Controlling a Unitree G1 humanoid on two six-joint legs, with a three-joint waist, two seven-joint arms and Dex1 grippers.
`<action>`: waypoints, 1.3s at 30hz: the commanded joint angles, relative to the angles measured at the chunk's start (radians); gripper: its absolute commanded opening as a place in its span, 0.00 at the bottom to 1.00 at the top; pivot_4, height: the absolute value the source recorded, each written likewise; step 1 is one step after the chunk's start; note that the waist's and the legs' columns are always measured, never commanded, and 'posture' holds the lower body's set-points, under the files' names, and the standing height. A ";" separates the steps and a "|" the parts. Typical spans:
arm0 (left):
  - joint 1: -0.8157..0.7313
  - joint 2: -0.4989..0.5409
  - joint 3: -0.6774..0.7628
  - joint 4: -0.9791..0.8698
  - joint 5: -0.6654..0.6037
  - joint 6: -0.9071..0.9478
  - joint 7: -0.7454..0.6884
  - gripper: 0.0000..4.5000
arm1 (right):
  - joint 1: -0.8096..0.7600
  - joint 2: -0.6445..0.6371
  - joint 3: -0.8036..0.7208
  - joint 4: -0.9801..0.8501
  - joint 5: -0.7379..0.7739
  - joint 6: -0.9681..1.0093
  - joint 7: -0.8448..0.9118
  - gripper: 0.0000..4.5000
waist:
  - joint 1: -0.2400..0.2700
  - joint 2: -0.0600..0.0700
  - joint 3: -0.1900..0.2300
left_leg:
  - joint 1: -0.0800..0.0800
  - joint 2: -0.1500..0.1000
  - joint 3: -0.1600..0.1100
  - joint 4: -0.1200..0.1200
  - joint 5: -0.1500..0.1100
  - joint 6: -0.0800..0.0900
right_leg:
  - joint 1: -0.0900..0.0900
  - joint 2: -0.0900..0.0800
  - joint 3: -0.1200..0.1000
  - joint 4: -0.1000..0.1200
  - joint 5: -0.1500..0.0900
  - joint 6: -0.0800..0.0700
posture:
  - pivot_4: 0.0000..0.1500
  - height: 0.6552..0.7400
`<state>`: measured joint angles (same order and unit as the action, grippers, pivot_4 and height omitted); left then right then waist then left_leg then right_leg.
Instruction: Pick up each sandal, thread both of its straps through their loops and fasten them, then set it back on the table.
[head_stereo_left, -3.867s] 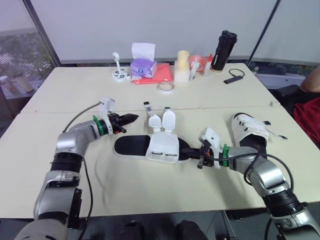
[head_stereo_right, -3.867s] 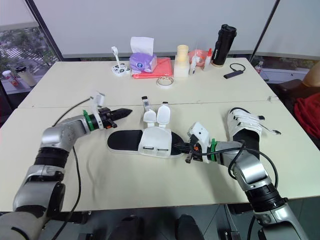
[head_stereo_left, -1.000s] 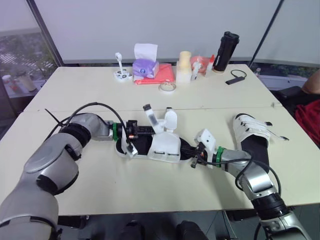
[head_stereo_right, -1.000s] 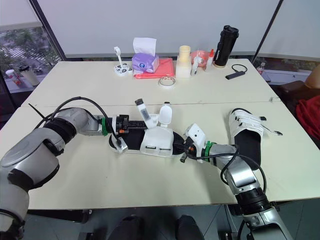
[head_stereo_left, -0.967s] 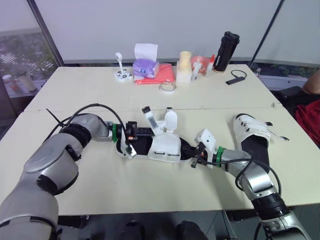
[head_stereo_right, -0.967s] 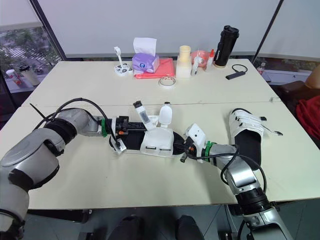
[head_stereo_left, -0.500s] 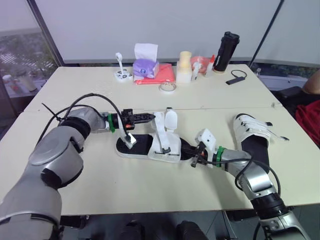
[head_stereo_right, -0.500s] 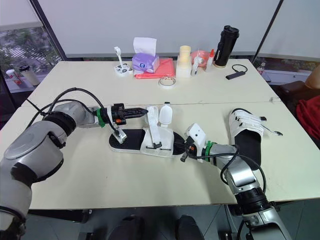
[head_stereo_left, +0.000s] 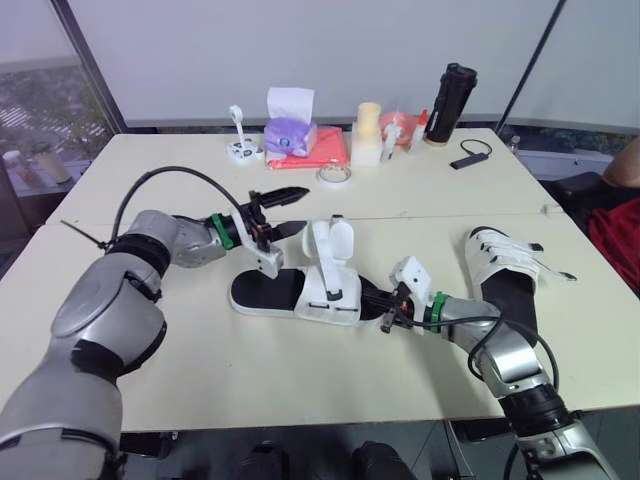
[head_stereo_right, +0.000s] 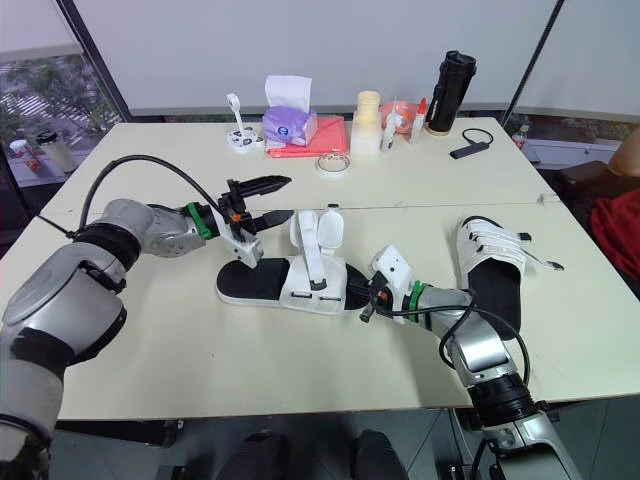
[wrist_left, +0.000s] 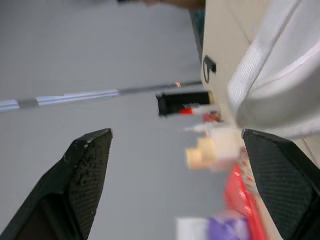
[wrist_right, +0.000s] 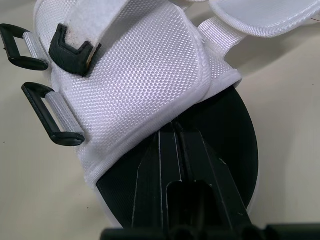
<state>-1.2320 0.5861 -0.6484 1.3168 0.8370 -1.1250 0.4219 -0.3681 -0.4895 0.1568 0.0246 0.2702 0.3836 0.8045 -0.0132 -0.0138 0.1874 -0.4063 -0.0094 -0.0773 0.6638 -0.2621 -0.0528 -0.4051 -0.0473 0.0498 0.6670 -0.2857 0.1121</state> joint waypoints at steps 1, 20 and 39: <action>0.055 -0.037 0.266 0.021 -0.407 0.082 -0.541 0.99 | -0.003 0.002 0.028 0.052 -0.055 -0.004 -0.010 0.00 | -0.002 0.000 0.000 | 0.000 0.000 0.000 0.000 0.000 0.000 | 0.000 0.000 0.000 0.000 0.000 0.000 | 1.00 1.00; 0.490 -0.049 0.819 -1.128 -1.670 2.275 -1.313 0.99 | -0.034 0.029 0.039 0.117 -0.074 -0.027 0.007 0.00 | -0.028 0.000 0.000 | 0.012 0.002 -0.007 0.000 0.000 0.000 | 0.012 0.002 -0.001 0.001 0.000 -0.001 | 1.00 1.00; 0.406 -0.280 0.831 -0.977 -1.647 2.300 -1.143 0.87 | -0.031 0.053 0.029 0.115 -0.082 -0.026 -0.010 0.00 | -0.029 0.000 -0.001 | 0.016 0.002 -0.006 -0.002 0.000 0.000 | 0.016 0.001 0.000 -0.001 0.000 -0.001 | 1.00 1.00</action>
<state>-0.7972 0.3021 0.1703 0.3528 -0.8067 1.1897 -0.7136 -0.4180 -0.4339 0.1778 0.1121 0.2173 0.3367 0.8081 -0.0421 -0.0135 0.1869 -0.3900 -0.0073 -0.0832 0.6619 -0.2623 -0.0530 -0.3891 -0.0465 0.0502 0.6656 -0.2858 0.1113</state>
